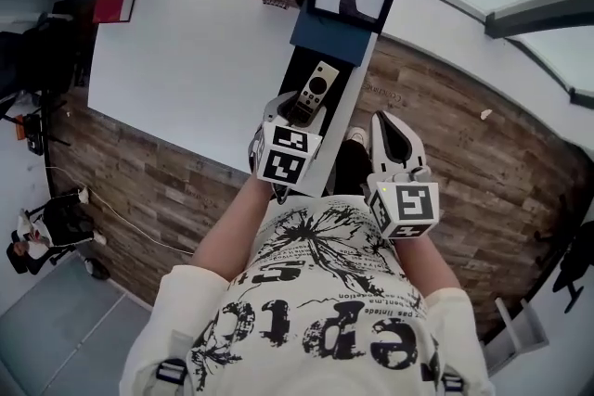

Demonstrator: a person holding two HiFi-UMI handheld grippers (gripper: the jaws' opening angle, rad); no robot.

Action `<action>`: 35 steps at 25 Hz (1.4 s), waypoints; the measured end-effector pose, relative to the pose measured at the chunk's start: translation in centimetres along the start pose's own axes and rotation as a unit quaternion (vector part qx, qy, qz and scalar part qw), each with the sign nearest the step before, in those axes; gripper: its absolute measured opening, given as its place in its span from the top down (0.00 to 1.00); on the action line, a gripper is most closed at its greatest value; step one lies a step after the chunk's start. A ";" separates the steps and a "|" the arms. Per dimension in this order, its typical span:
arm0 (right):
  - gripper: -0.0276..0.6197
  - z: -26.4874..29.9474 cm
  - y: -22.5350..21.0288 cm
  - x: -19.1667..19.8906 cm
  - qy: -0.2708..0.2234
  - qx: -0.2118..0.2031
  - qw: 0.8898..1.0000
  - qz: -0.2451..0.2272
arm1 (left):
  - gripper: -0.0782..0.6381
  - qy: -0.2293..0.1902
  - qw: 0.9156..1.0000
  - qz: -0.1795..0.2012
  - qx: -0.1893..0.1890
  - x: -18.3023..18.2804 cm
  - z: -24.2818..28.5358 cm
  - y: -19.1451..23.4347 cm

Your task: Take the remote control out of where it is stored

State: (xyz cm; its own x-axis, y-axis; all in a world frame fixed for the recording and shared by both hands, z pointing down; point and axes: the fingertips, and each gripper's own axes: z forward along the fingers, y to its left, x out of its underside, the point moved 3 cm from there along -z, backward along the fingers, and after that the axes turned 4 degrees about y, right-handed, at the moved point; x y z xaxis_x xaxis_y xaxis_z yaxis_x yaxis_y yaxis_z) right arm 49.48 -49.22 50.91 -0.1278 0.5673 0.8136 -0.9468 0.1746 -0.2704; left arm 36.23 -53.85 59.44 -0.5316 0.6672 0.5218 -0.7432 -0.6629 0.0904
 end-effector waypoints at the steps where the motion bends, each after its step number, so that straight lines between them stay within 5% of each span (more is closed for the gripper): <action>1: 0.95 -0.1 0.3 -0.3 -0.005 -0.001 1.000 -0.004 | 0.59 -0.022 1.000 -0.002 -0.002 -1.0 -1.1 0.1; 6: 0.95 -1.4 2.3 -2.2 -0.043 0.010 0.999 -0.021 | 0.59 -0.128 0.992 0.005 -0.010 -5.1 -7.6 -0.4; 9: 0.95 -2.6 3.4 -4.7 -0.087 0.016 0.996 -0.023 | 0.59 -0.206 0.978 0.018 -0.012 -7.8 -11.6 -0.8; 15: 0.95 -5.7 6.3 -8.6 -0.154 0.025 0.986 -0.057 | 0.59 -0.355 0.933 0.049 -0.023 -10.8 -20.7 -2.2; 19: 0.95 -8.3 8.0 -9.8 -0.189 0.039 0.978 -0.072 | 0.59 -0.446 0.892 0.073 -0.014 -11.1 -26.7 -4.1; 22: 0.95 -9.4 8.7 -10.2 -0.206 0.045 0.974 -0.081 | 0.59 -0.486 0.870 0.080 -0.015 -10.9 -28.7 -4.8; 25: 0.95 -10.5 9.4 -10.5 -0.222 0.046 0.970 -0.087 | 0.59 -0.497 0.863 0.086 -0.011 -10.3 -29.7 -5.3; 35: 0.95 -11.1 10.2 -10.7 -0.221 0.057 0.968 -0.104 | 0.59 -0.504 0.860 0.084 -0.002 -9.7 -30.4 -5.2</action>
State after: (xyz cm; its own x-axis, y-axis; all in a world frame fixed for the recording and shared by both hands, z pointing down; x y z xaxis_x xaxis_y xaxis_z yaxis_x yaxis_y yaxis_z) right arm 44.50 -44.58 33.71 -0.0209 0.1250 0.9919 -0.9890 0.1430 -0.0388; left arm 32.94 -46.54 28.09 -0.0103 -0.0723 0.9973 -0.6933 -0.7183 -0.0592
